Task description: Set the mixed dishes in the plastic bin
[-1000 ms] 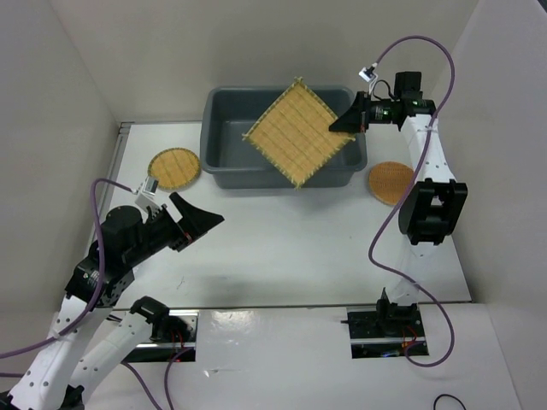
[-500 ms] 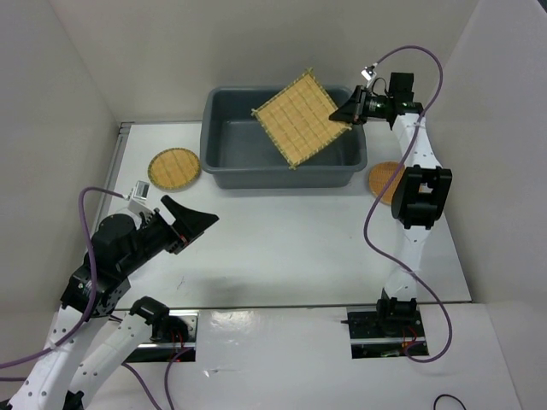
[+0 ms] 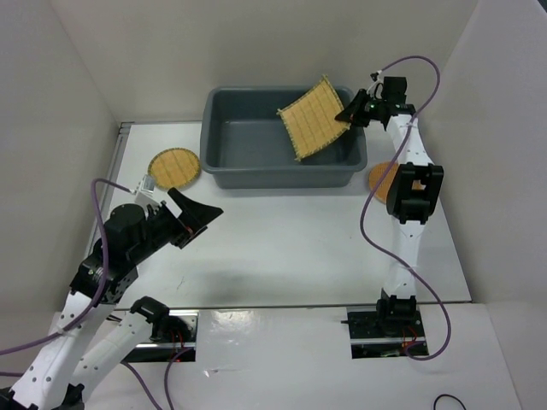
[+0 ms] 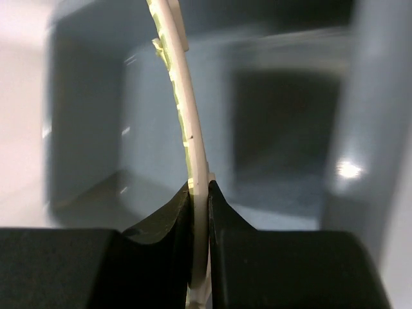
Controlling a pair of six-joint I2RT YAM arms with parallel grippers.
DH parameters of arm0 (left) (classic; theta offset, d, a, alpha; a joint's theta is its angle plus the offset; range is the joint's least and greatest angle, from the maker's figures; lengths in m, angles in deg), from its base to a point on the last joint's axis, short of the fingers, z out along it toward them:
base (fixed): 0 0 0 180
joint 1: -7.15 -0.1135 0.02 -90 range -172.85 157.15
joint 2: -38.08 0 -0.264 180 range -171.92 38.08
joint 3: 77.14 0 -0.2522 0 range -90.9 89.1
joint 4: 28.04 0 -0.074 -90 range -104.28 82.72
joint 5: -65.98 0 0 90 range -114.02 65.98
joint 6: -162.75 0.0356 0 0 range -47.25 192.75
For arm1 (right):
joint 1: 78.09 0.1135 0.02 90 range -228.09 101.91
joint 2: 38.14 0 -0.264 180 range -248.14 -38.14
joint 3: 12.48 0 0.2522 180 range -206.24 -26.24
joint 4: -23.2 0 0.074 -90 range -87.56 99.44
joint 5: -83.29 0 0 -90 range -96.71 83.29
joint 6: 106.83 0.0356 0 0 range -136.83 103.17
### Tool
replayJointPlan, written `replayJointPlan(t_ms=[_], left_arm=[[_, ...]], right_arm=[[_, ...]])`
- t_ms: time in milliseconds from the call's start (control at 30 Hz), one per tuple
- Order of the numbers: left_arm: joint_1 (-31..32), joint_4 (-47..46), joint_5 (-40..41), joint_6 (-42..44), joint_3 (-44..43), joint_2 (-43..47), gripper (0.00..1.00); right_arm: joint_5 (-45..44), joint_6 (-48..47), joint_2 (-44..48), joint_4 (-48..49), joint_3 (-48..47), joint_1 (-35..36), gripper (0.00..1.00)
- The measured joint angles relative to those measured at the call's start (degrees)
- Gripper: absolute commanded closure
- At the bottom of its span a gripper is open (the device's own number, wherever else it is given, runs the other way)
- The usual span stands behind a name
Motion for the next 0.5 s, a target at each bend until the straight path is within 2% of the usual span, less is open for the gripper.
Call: replayJointPlan(t_ms=[267, 433, 500], left_arm=[[0.00, -1.14, 0.00, 1.25, -0.31, -5.60, 0.00], [0.00, -1.75, 0.22, 0.98, -0.33, -5.20, 0.00], [0.00, -2.10, 0.70, 0.76, -0.33, -4.76, 0.00]], right_arm=[[-19.74, -1.66, -0.26, -6.51, -3.37, 3.39, 1.00], [-27.98, 0.37, 1.03, -7.15, 0.74, 6.95, 1.00], [-28.98, 1.97, 1.86, -7.10, 2.25, 7.87, 0.92]])
